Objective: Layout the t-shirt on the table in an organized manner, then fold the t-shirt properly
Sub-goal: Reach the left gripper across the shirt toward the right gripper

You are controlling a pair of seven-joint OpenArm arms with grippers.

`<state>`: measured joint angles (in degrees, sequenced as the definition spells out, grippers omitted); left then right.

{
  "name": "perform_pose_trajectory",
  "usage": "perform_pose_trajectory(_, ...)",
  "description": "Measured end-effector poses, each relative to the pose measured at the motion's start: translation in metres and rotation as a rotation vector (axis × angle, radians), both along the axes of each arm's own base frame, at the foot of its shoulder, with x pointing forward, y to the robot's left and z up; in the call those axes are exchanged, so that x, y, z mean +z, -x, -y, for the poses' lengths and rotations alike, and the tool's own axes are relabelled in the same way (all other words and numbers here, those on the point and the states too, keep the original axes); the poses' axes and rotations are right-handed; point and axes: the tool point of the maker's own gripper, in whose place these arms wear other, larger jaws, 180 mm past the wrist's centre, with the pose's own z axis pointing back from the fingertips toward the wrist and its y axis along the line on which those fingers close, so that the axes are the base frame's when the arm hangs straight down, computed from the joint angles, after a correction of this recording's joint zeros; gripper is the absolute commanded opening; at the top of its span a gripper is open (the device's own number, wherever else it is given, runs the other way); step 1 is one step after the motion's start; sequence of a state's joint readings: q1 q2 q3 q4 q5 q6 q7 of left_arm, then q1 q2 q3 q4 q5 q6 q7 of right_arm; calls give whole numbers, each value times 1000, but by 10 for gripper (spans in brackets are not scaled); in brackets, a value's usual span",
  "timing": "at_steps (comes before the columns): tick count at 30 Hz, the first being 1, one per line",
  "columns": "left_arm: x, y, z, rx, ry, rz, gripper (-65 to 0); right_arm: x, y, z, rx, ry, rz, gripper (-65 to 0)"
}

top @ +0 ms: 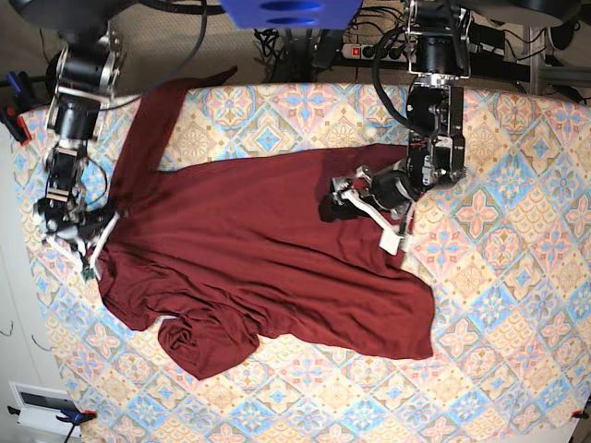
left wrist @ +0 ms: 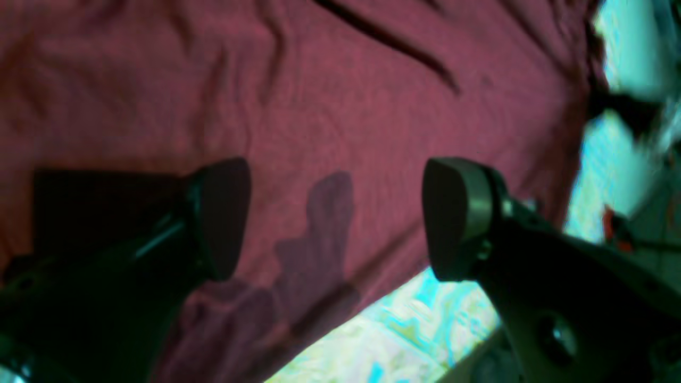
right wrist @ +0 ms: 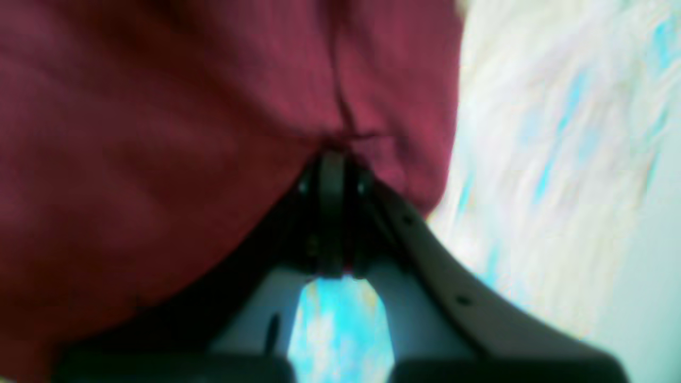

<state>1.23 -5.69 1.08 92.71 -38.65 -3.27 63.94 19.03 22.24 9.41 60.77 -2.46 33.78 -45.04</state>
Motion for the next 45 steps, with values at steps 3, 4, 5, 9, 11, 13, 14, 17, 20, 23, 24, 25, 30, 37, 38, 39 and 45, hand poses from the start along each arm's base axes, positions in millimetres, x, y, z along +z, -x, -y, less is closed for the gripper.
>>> perform_pose_trajectory(3, -3, 7, 15, -12, 24, -17, -161, 20, -39, -6, -8, -81, 102, -647)
perform_pose_trajectory(4, -5, 11, 20, -22, 23, -25, -161, 22, -46, -3, -18, -98, 118, -647)
perform_pose_trajectory(5, -4, 13, 28, -32, 39, -26, -161, 24, -49, 1, -24, -104, 126, -646)
perform_pose_trajectory(9, -3, 25, 59, -85, 76, -38, -161, 23, -54, 21, -73, -116, 135, -635)
perform_pose_trajectory(11, 1, 34, 86, -166, 94, -24, -161, 25, -60, 21, -71, -113, 142, -626)
perform_pose_trajectory(13, 10, 46, 115, -278, 102, 5, -161, 35, -72, 18, -40, -90, 174, -613)
perform_pose_trajectory(14, 14, 50, 125, -334, 80, 31, -161, 41, -79, 16, -23, -78, 200, -605)
perform_pose_trajectory(17, 28, 42, 138, -366, 55, 97, -158, 45, -82, 21, 10, -11, 213, -560)
perform_pose_trajectory(20, 19, 47, 149, -398, 12, 80, -154, 36, -71, 30, 12, 31, 170, -490)
perform_pose_trajectory(23, 15, 61, 180, -524, -11, 76, -154, 35, -71, 29, 9, 28, 163, -430)
perform_pose_trajectory(24, 20, 62, 191, -569, -18, 96, -154, 35, -71, 29, 9, 28, 157, -419)
perform_pose_trajectory(25, 27, 61, 202, -626, -30, 127, -153, 35, -71, 28, 7, 28, 151, -413)
perform_pose_trajectory(30, 37, 49, 248, -761, -89, 224, -153, 50, -67, 40, 19, 85, 181, -426)
perform_pose_trajectory(37, 28, 57, 277, -898, -161, 329, -153, 61, -34, 66, 13, 197, 212, -426)
perform_pose_trajectory(38, 30, 58, 281, -917, -169, 361, -153, 59, -30, 66, 1, 184, 218, -426)
perform_pose_trajectory(39, 32, 62, 286, -935, -166, 390, -153, 60, -27, 69, -19, 176, 227, -426)
perform_pose_trajectory(45, 23, 74, 304, -1023, -191, 492, -153, 94, -3, 121, -184, 217, 287, -426)
